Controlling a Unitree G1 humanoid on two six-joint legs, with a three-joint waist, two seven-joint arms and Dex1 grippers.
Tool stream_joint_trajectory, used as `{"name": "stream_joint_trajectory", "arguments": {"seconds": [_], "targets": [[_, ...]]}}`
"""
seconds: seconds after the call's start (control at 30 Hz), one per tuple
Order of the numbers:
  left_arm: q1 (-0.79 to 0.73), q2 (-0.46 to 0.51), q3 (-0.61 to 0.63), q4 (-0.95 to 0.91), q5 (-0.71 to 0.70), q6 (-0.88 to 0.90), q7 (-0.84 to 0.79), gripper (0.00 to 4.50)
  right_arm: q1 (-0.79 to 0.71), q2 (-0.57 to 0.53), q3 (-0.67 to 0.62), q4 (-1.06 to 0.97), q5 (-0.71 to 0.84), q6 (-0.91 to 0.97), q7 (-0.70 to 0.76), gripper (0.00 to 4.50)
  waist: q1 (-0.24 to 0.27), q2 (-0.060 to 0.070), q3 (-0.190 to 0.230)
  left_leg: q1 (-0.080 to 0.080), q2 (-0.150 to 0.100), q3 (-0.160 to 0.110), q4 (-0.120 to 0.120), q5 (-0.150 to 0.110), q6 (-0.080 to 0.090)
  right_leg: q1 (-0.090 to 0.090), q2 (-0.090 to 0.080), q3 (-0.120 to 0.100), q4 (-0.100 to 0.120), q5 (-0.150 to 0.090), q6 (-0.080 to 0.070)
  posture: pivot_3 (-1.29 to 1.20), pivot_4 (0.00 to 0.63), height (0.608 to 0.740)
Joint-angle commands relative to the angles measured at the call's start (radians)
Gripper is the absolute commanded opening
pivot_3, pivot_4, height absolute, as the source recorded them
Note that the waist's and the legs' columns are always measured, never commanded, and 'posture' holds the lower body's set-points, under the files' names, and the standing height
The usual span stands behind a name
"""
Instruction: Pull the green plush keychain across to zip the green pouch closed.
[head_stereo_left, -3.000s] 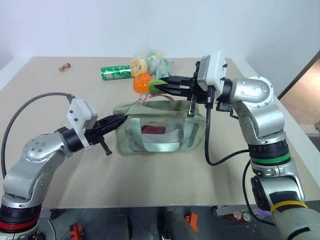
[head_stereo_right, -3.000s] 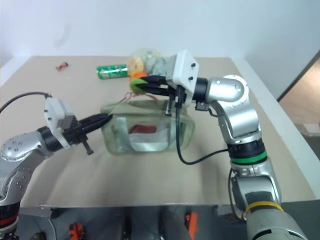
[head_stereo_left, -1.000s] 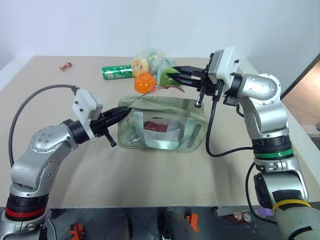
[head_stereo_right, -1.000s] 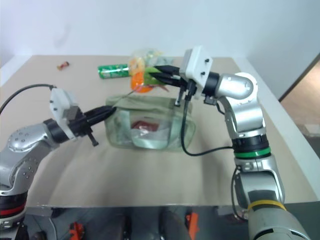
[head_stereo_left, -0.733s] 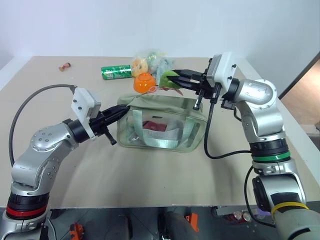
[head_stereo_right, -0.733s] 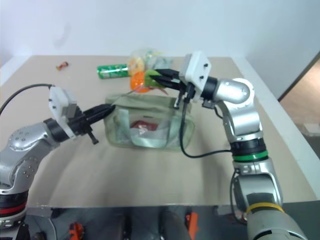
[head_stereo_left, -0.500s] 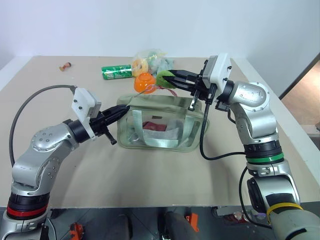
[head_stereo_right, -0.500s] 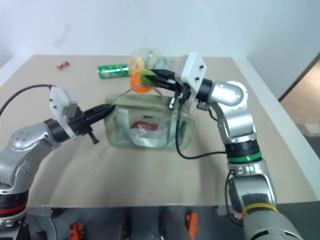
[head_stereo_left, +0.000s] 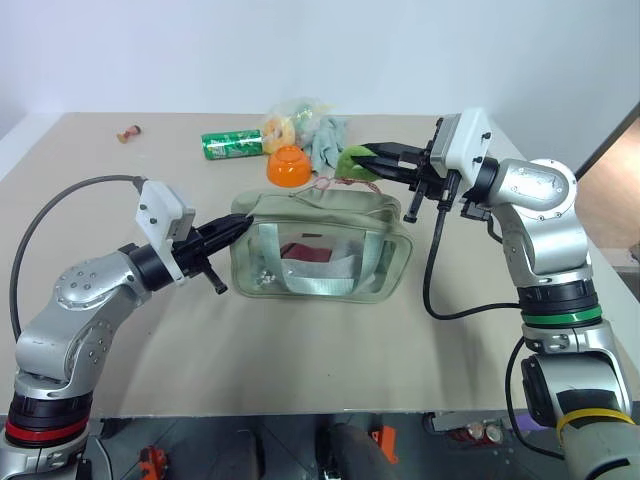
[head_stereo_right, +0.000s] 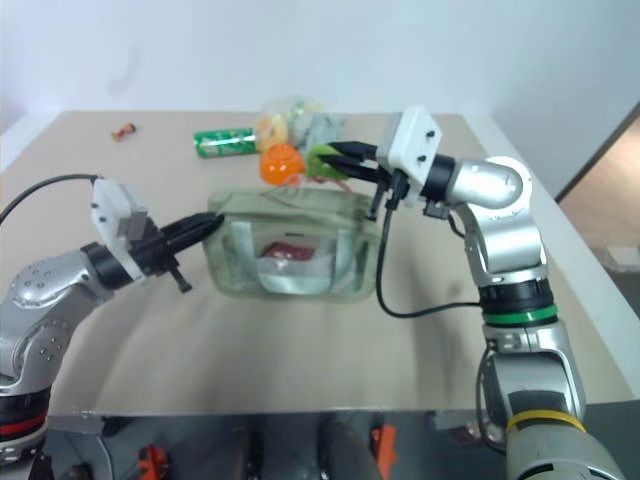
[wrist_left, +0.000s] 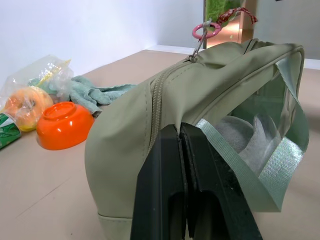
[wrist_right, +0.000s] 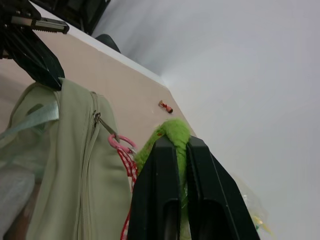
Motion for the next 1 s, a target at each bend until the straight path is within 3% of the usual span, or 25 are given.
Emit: {"name": "stream_joint_trajectory", "arguments": {"seconds": [0.03, 0.53, 0.8, 1.0], "targets": [[-0.005, 0.014, 0.019, -0.011, 0.004, -0.007, 0.004, 0.00, -0.009, -0.024, -0.057, -0.003, 0.011, -0.012, -0.013, 0.03, 0.000, 0.000, 0.000, 0.000, 0.000, 0.000, 0.000, 0.000, 0.000, 0.000, 0.000, 0.000, 0.000, 0.000, 0.000, 0.00, 0.150, 0.740], [-0.011, 0.012, 0.018, -0.009, 0.027, -0.018, 0.018, 0.00, 0.056, -0.229, -0.178, 0.113, -0.025, -0.067, -0.024, 0.03, -0.001, 0.000, 0.000, 0.000, -0.001, 0.001, 0.000, 0.000, 0.000, 0.000, 0.000, 0.000, -0.001, 0.000, 0.000, 0.00, 0.150, 0.740], [-0.027, -0.013, 0.008, -0.002, 0.060, -0.044, 0.041, 0.00, 0.118, -0.307, -0.231, 0.227, -0.106, -0.129, -0.137, 0.03, -0.001, 0.000, 0.000, 0.001, -0.001, 0.001, 0.000, 0.000, 0.001, 0.000, 0.000, 0.001, 0.000, 0.000, 0.000, 0.00, 0.150, 0.740], [-0.014, -0.007, 0.015, -0.013, 0.056, -0.042, 0.040, 0.00, 0.253, -0.300, -0.263, 0.104, -0.135, -0.055, -0.257, 0.03, 0.000, 0.000, 0.000, 0.001, -0.001, 0.001, -0.001, 0.000, 0.001, 0.000, 0.000, 0.002, 0.000, 0.000, 0.000, 0.00, 0.150, 0.740]]}}
